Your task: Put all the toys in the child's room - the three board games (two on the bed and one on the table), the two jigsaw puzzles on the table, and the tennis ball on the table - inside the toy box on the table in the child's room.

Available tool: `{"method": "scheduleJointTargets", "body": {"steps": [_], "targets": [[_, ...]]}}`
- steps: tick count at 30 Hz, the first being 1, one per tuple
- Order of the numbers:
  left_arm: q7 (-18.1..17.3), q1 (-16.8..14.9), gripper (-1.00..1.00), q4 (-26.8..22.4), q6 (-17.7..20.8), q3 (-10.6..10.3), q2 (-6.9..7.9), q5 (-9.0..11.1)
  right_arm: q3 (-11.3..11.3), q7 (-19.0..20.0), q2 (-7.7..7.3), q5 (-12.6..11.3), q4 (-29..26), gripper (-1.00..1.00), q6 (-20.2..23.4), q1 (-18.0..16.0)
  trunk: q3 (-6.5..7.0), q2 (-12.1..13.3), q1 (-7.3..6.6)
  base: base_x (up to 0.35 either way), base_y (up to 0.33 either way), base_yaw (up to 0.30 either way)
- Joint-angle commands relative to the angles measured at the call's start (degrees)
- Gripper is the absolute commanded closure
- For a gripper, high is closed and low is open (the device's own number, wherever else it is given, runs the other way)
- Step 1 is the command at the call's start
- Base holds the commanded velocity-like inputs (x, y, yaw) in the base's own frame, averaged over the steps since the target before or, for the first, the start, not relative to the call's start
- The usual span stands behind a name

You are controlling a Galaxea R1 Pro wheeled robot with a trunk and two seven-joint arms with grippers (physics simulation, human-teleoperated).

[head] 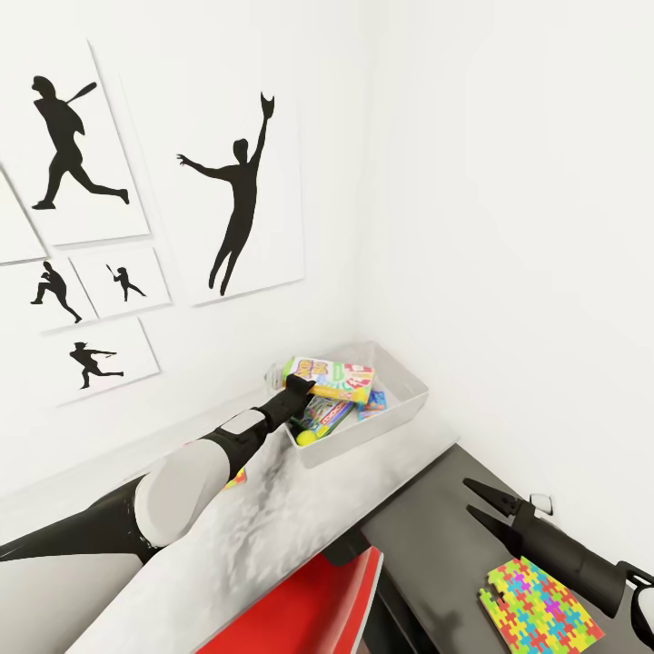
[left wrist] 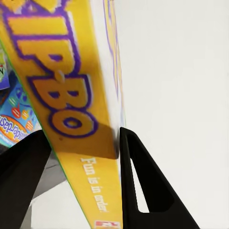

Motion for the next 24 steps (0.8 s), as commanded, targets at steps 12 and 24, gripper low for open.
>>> {"method": "scheduleJointTargets", "body": {"steps": [12, 24], "targets": [[-0.3, 0.0, -1.00, 0.0, 2.2, 0.0, -0.01, 0.6, -0.1, 0.6, -0.03, 0.5, 0.0, -1.00, 0.2, -0.1, -0.12, -0.1, 0.03, 0.000, 0.000, 0.000], [-0.3, -0.1, -1.00, -0.3, 8.0, 0.1, -0.01, 5.4, -0.2, 0.7, -0.09, 0.5, 0.0, -1.00, 0.2, -0.1, -0.12, -0.1, 0.03, 0.000, 0.000, 0.000]]}}
